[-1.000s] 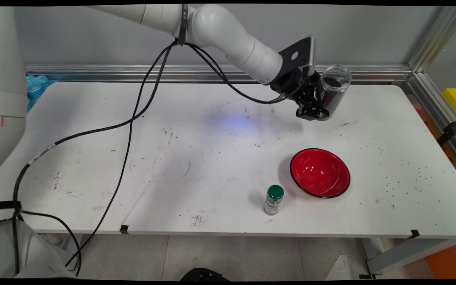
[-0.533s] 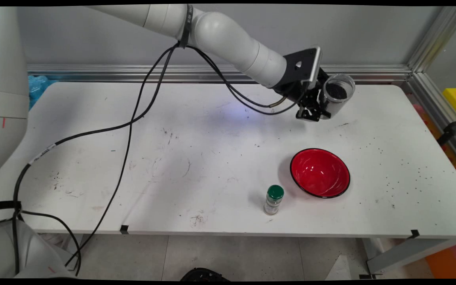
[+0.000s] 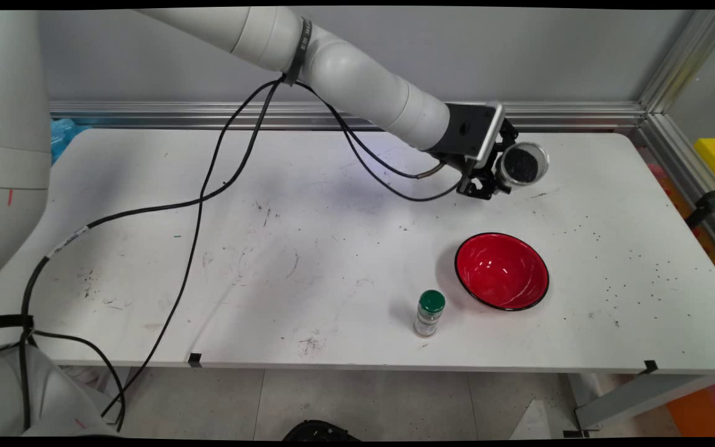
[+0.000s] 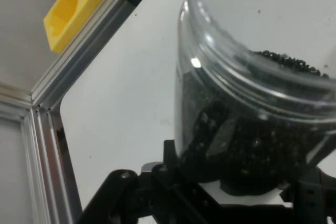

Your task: Pour the black seasoning powder in the red bowl

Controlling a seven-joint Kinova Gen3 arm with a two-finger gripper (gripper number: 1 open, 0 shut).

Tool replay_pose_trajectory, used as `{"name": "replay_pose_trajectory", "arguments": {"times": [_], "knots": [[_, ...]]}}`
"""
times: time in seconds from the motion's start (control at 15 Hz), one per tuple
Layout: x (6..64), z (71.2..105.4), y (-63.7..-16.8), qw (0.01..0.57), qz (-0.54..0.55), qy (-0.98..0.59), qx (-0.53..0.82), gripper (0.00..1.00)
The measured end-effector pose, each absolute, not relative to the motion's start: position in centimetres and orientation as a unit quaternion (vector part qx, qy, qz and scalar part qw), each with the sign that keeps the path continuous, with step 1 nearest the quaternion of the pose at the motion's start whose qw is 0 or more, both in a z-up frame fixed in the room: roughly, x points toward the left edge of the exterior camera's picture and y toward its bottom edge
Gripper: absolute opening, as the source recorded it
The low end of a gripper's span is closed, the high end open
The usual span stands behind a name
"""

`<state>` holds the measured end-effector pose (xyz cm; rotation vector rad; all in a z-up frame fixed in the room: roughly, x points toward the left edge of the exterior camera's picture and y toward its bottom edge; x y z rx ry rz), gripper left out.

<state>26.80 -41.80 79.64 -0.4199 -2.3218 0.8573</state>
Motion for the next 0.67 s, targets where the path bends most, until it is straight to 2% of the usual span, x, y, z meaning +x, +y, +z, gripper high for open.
{"name": "replay_pose_trajectory", "arguments": {"times": [0.67], "knots": [[25.5,77.5,-40.7,0.266,0.366,-0.854,-0.258,0.00]]}}
